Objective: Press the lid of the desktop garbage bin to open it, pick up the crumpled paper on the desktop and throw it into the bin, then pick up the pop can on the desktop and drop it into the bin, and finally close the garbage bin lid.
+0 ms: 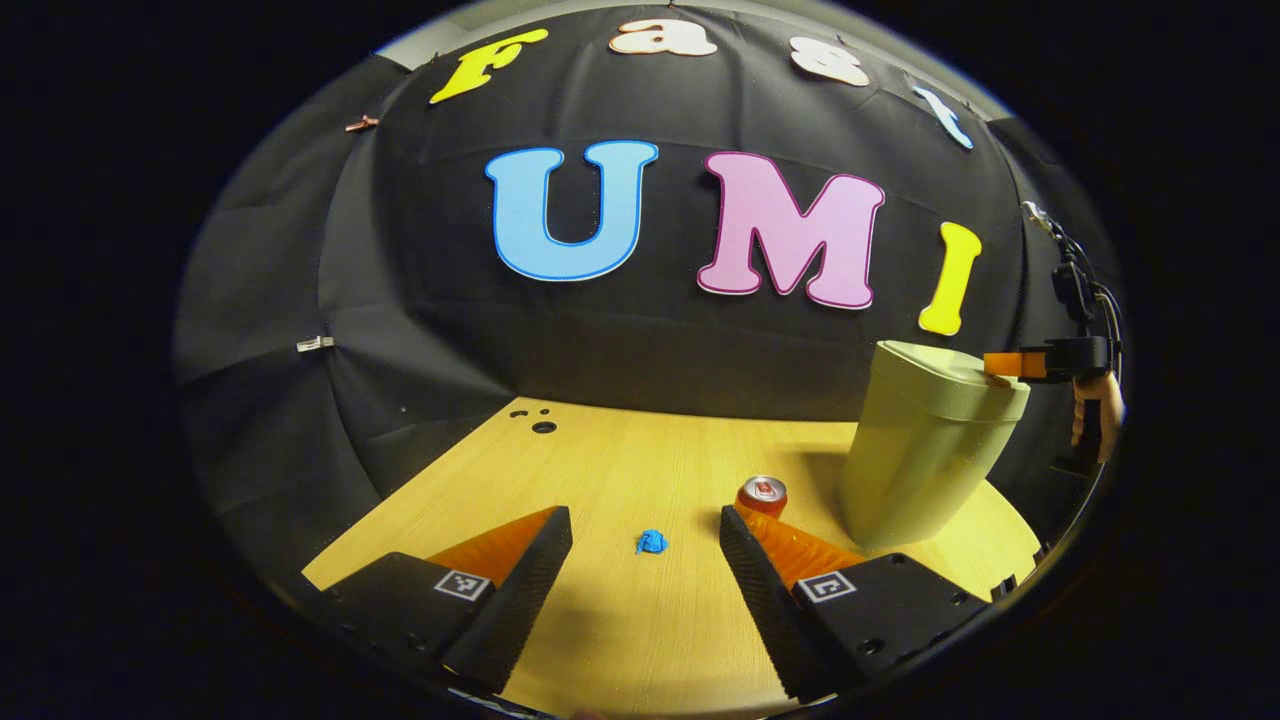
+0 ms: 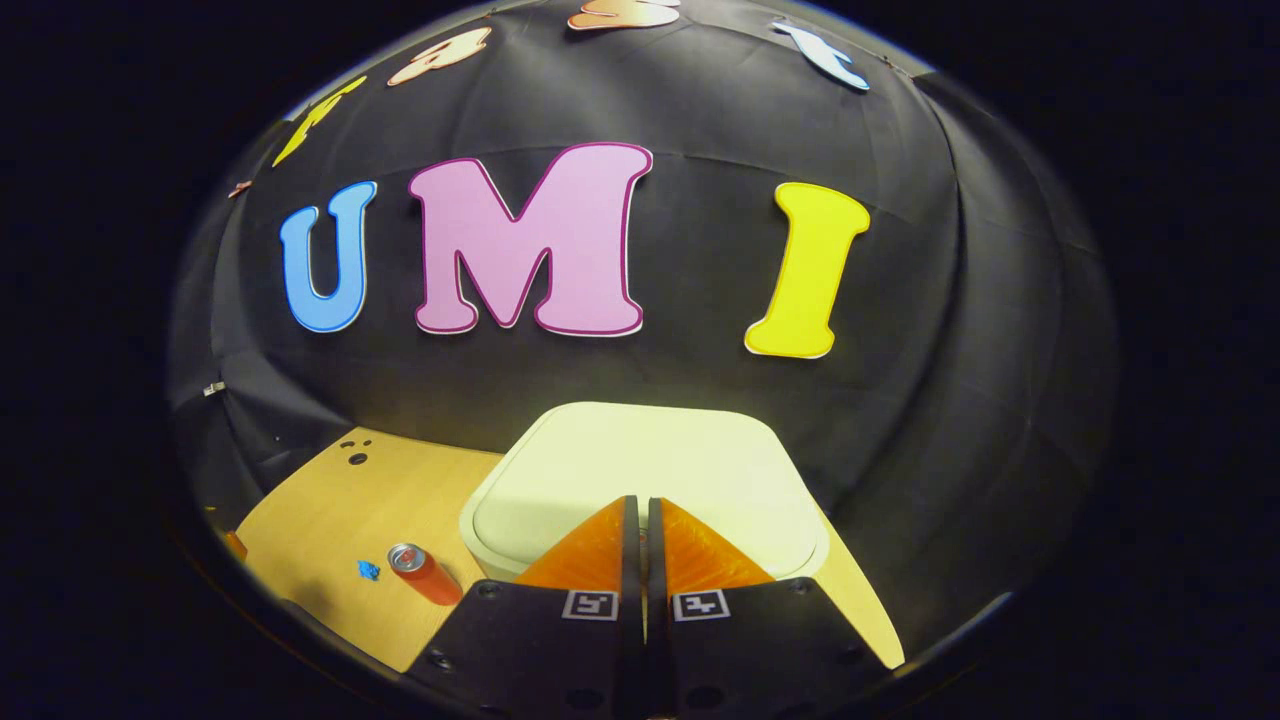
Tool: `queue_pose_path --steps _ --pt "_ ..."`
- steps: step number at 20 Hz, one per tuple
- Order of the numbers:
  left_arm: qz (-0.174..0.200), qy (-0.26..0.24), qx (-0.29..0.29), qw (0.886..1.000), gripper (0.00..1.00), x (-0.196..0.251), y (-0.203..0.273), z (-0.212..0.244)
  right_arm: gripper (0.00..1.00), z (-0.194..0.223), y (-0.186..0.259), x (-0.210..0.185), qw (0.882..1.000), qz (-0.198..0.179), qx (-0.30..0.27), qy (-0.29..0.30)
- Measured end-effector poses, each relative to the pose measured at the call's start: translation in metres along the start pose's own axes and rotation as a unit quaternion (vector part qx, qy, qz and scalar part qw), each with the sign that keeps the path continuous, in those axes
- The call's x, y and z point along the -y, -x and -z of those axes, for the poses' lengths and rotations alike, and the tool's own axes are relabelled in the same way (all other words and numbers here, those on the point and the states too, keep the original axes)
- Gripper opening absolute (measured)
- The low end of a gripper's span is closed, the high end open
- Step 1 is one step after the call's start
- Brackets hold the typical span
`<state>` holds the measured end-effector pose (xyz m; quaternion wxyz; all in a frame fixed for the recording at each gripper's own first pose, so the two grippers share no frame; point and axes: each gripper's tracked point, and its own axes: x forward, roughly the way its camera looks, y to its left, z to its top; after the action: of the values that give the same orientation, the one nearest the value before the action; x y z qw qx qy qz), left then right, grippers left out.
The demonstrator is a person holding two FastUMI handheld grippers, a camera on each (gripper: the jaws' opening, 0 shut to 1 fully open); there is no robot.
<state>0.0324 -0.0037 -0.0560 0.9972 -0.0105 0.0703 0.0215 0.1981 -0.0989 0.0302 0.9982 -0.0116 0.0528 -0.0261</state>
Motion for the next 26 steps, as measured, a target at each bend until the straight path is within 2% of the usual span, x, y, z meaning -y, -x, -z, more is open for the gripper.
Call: queue_pose_path --steps 7,11,12,13,20,21,22,26 --pt "0.008 -0.005 0.009 1.0 0.96 0.004 0.002 -0.004 0.05 -0.006 0.001 0.0 1.0 0.007 0.014 0.007" --pt "0.0 -0.003 0.027 1.0 0.95 -0.009 0.009 -0.013 0.05 -0.012 0.003 0.001 0.998 0.02 0.018 0.051" --pt "0.0 -0.001 0.027 1.0 0.95 -0.012 0.009 -0.012 0.1 -0.017 0.005 0.0 0.998 0.022 0.021 0.052" --pt "0.0 0.003 0.027 1.0 0.95 -0.015 0.01 -0.011 0.05 -0.024 0.007 -0.002 0.998 0.021 0.028 0.044" --pt "0.01 0.014 0.035 0.999 0.96 -0.036 0.018 -0.01 0.05 -0.064 0.033 -0.011 0.997 0.037 0.064 0.006" --pt "0.012 0.015 0.037 0.999 0.95 -0.04 0.019 -0.009 0.09 -0.065 0.037 -0.012 0.997 0.042 0.066 0.004" --pt "0.013 0.017 0.038 0.999 0.96 -0.045 0.02 -0.009 0.05 -0.066 0.043 -0.014 0.997 0.047 0.068 0.006" --pt "0.009 0.035 0.038 0.999 0.96 -0.066 0.018 -0.001 0.05 -0.066 0.065 -0.028 0.996 0.054 0.074 0.001"
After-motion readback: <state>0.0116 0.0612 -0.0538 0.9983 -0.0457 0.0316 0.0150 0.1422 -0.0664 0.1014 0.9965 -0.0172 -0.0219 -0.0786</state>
